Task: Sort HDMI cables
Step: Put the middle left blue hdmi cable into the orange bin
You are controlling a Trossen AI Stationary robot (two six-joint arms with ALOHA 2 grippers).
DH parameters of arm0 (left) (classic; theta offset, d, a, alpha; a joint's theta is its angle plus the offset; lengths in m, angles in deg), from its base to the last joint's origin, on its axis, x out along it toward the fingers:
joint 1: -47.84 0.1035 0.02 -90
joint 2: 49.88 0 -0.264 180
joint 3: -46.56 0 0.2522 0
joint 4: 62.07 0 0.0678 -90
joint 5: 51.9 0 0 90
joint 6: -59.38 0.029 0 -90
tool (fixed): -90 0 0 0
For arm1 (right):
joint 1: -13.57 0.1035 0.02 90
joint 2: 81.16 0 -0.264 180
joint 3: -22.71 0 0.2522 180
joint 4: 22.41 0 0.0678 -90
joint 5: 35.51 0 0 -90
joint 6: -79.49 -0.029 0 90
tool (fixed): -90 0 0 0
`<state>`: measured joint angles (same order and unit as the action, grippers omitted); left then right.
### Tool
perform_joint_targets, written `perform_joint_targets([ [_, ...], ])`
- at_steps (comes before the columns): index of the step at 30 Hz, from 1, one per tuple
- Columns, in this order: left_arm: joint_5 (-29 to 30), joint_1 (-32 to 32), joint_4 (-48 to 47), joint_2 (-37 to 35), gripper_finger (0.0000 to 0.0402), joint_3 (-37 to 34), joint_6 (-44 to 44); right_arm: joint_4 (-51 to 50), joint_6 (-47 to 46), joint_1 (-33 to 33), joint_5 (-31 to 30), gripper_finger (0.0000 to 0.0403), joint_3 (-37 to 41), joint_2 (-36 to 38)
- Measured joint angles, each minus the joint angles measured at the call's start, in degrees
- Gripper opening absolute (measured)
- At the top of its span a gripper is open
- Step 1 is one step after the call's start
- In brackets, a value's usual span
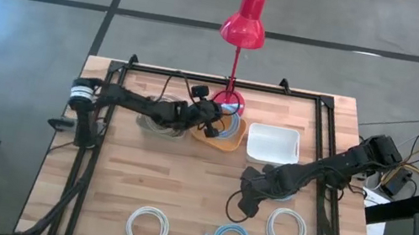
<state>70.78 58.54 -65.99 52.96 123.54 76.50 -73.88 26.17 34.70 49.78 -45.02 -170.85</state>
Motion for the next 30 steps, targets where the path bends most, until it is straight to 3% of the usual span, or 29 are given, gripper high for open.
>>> perform_joint_targets([
  [11,2.52,0.13,1.16,4.37,0.0048,0.00,0.91,1.05,1.49,0.00,0.02,0.0090,0.26,0.00],
  [23,3.76,-0.31,1.72,3.91,0.0130,1.49,1.32,5.17,5.97,0.00,0.05,0.0079,0.33,0.00],
  [30,9.93,-1.46,-3.80,3.80,0.0161,3.36,3.79,12.79,11.16,0.00,0.15,0.0081,0.33,0.00],
])
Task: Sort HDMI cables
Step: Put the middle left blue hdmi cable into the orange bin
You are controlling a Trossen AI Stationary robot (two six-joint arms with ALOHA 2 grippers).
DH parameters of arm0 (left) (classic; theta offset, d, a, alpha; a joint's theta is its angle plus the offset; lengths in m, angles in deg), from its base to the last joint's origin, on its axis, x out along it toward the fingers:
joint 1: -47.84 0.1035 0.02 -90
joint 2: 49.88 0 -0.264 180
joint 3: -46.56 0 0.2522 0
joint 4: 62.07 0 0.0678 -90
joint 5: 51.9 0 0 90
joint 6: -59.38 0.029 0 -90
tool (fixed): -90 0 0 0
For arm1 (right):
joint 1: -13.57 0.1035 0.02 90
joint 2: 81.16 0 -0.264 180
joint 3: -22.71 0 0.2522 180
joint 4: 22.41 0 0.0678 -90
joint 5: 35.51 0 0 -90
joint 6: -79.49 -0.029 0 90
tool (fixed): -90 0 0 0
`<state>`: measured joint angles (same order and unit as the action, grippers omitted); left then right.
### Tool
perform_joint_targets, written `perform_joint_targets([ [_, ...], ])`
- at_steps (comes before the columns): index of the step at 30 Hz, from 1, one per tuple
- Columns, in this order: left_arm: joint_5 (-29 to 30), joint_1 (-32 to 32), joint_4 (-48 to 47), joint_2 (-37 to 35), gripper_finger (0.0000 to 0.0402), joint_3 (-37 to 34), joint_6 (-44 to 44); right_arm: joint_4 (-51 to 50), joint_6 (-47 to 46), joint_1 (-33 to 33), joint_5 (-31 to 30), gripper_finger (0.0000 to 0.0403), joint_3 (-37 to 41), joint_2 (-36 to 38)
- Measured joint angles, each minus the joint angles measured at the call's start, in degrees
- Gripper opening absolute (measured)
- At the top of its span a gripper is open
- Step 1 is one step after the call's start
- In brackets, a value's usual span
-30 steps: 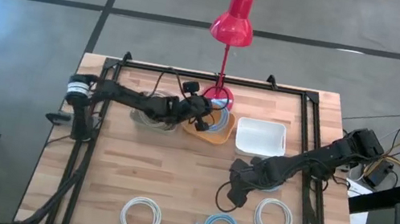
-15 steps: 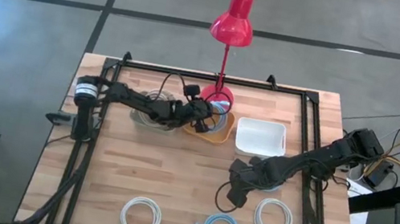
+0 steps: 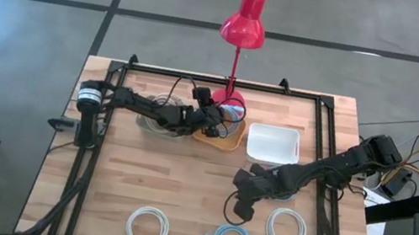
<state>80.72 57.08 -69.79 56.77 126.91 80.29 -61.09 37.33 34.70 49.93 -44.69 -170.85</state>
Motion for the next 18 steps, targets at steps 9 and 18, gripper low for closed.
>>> perform_joint_targets([
  [9,1.75,-0.62,-4.95,-0.02,0.0188,0.02,1.29,3.54,11.38,0.00,-1.57,0.0091,-0.02,0.04],
  [18,3.71,-2.97,-5.39,-4.25,0.0186,-0.07,-1.36,9.85,21.15,-0.66,-2.90,0.0078,-0.02,0.04],
])
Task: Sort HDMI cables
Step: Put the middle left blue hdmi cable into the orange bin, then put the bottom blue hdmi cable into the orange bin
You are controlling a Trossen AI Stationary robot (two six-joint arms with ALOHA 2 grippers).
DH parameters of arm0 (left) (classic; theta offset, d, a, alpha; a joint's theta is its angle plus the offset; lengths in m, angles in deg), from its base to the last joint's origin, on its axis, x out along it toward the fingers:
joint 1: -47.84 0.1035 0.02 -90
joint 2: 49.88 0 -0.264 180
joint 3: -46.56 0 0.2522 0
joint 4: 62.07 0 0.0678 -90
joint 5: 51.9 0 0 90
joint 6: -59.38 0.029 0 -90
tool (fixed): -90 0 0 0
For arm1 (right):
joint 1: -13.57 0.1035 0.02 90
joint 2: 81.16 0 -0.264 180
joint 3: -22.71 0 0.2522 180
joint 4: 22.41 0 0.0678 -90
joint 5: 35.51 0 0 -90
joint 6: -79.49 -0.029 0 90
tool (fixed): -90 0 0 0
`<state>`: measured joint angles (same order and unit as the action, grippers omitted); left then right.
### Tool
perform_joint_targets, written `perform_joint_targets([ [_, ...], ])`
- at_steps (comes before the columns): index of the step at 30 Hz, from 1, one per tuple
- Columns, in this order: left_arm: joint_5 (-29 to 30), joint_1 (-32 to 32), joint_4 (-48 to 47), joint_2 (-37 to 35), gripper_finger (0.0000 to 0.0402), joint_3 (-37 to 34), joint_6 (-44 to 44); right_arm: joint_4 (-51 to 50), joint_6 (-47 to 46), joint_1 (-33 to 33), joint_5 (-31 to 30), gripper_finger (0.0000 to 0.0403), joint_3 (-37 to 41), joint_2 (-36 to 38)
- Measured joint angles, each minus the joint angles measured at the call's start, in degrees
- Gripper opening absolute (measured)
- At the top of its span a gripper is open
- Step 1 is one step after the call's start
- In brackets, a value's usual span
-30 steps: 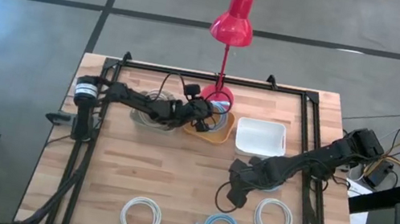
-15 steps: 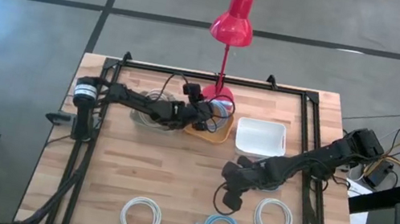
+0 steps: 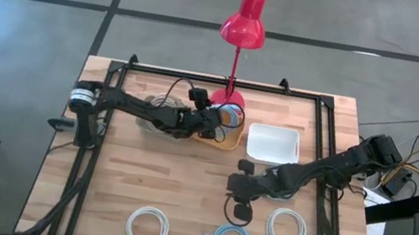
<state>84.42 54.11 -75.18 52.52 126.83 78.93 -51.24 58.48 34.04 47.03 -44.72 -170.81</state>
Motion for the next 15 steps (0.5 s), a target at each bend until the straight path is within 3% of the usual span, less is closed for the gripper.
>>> perform_joint_targets([
  [4,-2.19,-0.77,0.28,-4.31,0.0186,-0.01,-3.52,1.43,-2.17,-0.20,1.69,0.0089,-0.10,0.02],
  [10,-13.40,-0.75,0.21,-9.27,0.0184,-0.12,-6.20,1.55,-5.61,1.17,6.23,0.0123,-0.33,0.02],
  [15,-14.37,-0.77,-1.18,-11.60,0.0182,-0.16,-6.14,1.98,-10.52,4.84,6.26,0.0150,-0.28,-0.66],
])
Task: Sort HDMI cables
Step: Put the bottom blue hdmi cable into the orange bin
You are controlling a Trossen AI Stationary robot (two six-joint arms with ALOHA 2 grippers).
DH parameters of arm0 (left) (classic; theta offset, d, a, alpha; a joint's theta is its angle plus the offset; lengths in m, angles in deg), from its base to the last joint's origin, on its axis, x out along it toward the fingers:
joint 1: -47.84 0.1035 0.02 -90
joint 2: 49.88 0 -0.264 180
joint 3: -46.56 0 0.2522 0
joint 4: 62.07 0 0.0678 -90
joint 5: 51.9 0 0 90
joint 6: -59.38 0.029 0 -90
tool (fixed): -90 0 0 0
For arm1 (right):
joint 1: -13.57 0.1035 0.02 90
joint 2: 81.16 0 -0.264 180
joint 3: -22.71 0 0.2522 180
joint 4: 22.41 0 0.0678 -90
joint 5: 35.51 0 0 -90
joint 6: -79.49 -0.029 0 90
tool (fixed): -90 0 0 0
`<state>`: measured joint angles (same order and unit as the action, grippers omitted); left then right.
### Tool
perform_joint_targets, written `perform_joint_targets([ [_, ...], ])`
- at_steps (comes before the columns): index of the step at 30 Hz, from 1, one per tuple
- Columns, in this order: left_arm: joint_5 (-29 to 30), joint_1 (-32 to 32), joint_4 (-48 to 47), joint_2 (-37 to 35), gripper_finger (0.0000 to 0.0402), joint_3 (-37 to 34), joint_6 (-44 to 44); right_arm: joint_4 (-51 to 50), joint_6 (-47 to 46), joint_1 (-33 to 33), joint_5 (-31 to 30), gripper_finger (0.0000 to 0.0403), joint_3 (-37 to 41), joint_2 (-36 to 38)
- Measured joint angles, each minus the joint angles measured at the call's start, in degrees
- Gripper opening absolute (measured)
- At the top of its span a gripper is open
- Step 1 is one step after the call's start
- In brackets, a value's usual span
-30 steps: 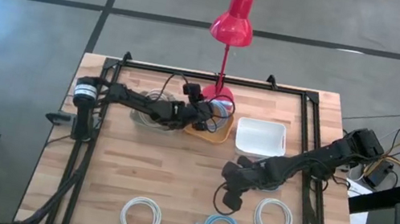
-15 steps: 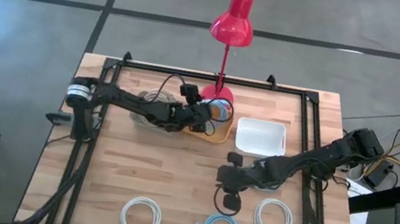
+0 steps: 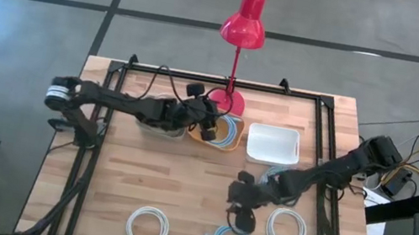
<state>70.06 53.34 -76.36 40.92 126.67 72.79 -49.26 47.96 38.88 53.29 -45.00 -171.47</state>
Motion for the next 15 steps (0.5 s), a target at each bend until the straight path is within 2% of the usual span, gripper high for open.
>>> perform_joint_targets([
  [6,0.03,-0.20,-2.59,-1.10,0.0181,-0.04,-0.19,0.09,-8.24,5.08,0.35,0.0157,-0.44,-5.97],
  [13,0.00,-0.35,-4.93,-2.24,0.0181,-0.09,-0.55,-1.04,-11.52,7.53,0.24,0.0157,-4.37,-13.12],
  [15,-0.04,-0.46,-5.18,-2.54,0.0181,-0.09,-1.03,-4.66,-11.61,7.47,-0.02,0.0157,-5.64,-14.50],
])
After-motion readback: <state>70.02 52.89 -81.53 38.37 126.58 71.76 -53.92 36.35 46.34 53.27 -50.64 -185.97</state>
